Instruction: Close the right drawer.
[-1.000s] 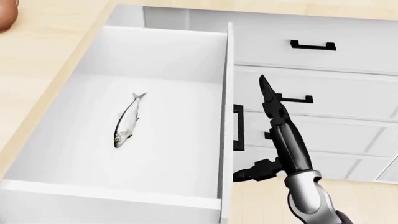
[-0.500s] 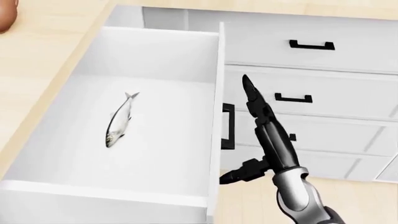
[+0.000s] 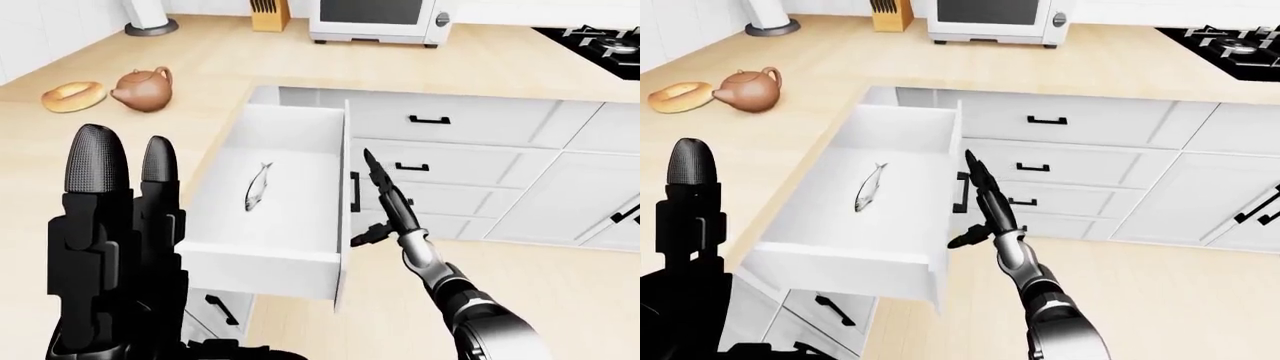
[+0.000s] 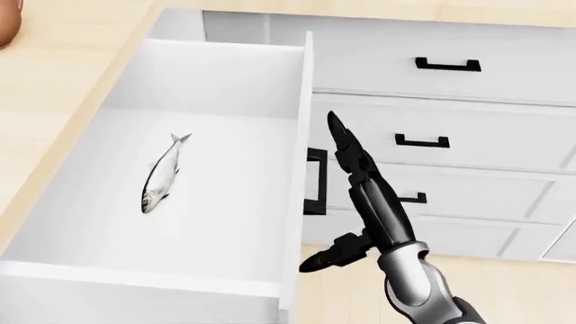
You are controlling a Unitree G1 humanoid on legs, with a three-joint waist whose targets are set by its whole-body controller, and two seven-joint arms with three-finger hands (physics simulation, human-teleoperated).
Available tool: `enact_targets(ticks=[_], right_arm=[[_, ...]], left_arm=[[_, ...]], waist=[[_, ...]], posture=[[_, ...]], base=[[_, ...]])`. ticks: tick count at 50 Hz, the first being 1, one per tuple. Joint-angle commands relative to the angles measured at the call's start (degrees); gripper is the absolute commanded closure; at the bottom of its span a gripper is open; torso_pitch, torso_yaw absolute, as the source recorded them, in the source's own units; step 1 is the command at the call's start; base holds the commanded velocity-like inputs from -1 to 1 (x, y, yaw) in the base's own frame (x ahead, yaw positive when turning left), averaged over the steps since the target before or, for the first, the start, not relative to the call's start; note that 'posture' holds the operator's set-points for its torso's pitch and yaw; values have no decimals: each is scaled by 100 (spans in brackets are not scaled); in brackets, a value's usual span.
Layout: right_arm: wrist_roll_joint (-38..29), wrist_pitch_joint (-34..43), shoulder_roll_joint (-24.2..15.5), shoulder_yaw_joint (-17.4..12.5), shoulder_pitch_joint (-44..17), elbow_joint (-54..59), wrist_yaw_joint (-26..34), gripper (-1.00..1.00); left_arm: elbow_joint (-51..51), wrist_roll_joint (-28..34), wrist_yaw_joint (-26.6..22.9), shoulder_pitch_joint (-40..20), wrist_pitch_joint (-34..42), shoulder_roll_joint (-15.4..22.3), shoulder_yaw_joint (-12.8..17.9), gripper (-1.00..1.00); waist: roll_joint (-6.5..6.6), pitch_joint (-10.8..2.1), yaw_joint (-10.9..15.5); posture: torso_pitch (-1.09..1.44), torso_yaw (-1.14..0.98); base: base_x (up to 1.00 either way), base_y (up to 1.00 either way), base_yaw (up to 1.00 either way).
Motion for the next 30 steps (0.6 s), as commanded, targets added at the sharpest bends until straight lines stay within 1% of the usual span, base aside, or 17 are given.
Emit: enact_targets(ticks=[1, 30], right_arm=[[-93, -283, 121, 101, -152, -159, 127, -100], [-352, -334, 411, 250, -90, -144, 181, -100]], left_arm=[[-196, -17, 15, -25, -111, 1, 9, -100], [-196, -28, 28, -12, -141, 15, 0, -100]], waist=[[5, -93, 36], [25, -105, 27]], posture=[[0, 0], [0, 0]], base=[[0, 0, 0], [0, 0, 0]])
